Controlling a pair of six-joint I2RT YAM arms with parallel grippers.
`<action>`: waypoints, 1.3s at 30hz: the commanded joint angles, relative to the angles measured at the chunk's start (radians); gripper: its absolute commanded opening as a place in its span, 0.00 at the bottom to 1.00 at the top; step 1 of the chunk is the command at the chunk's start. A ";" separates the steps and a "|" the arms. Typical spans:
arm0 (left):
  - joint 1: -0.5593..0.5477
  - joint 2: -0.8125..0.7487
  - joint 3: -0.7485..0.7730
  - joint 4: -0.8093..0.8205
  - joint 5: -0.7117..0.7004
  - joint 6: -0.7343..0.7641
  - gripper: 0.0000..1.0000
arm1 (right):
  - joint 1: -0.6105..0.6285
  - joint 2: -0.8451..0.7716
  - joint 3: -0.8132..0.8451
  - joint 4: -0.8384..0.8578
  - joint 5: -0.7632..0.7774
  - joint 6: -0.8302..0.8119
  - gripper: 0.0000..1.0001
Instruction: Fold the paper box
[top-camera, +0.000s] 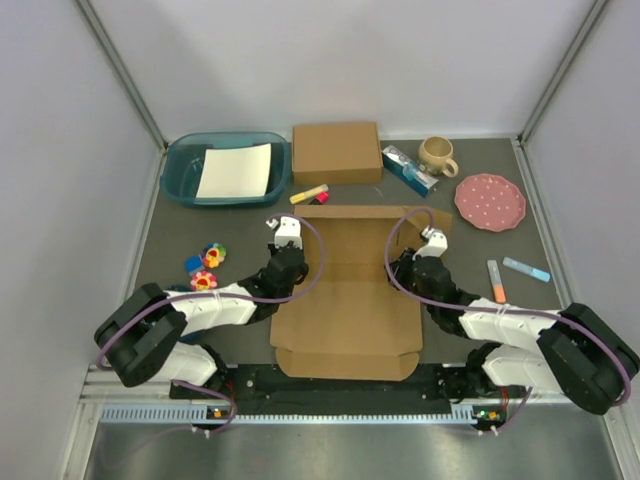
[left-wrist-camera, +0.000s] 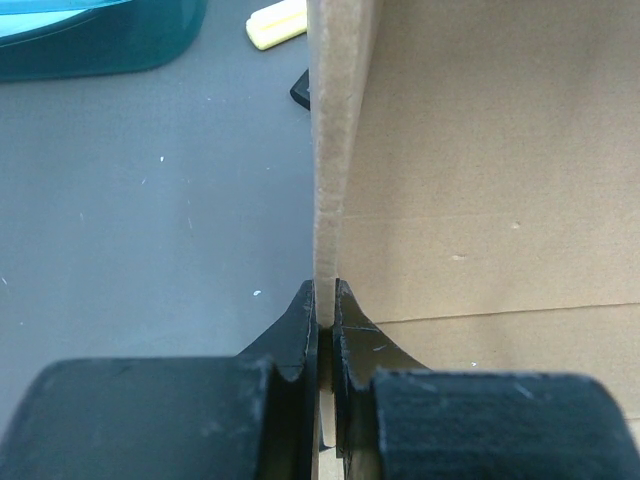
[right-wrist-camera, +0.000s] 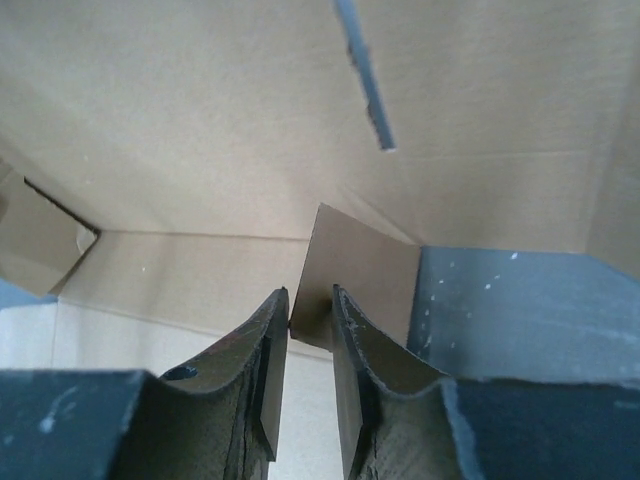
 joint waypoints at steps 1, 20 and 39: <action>-0.020 0.019 0.008 -0.067 0.048 -0.010 0.00 | 0.054 0.061 0.050 0.046 -0.028 -0.024 0.25; -0.020 0.005 -0.009 -0.070 0.024 -0.015 0.00 | 0.051 -0.523 0.205 -0.448 0.239 -0.297 0.65; -0.018 -0.035 -0.038 -0.067 0.044 -0.010 0.00 | -0.365 -0.506 0.107 -0.372 0.186 -0.064 0.56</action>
